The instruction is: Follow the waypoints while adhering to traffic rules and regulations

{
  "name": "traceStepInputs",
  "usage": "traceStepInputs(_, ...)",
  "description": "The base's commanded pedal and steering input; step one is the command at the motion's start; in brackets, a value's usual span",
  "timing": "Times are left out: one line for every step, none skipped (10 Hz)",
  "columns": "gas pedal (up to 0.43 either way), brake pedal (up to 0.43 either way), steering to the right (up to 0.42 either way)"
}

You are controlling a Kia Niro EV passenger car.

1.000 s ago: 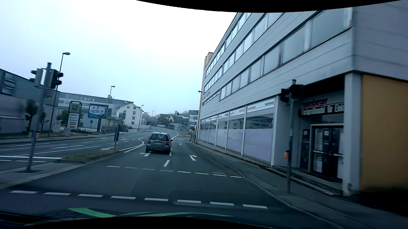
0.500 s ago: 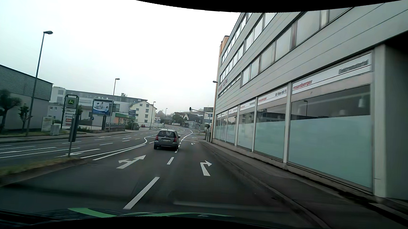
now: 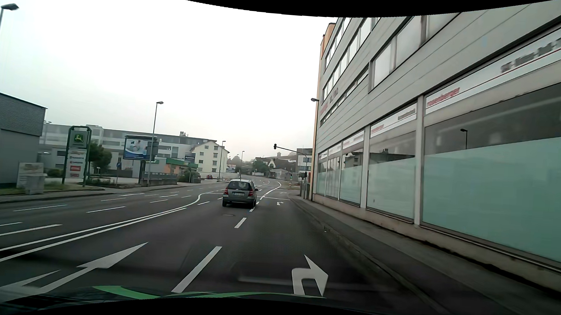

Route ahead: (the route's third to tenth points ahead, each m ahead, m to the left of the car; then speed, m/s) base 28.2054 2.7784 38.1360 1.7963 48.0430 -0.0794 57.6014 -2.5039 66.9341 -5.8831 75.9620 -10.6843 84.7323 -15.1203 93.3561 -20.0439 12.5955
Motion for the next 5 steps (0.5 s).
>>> traceStepInputs(0.000, 0.000, -0.028)
traceStepInputs(0.000, 0.000, -0.025)
traceStepInputs(0.000, 0.000, -0.023)
traceStepInputs(0.000, 0.000, -0.019)
traceStepInputs(0.000, 0.006, -0.017)
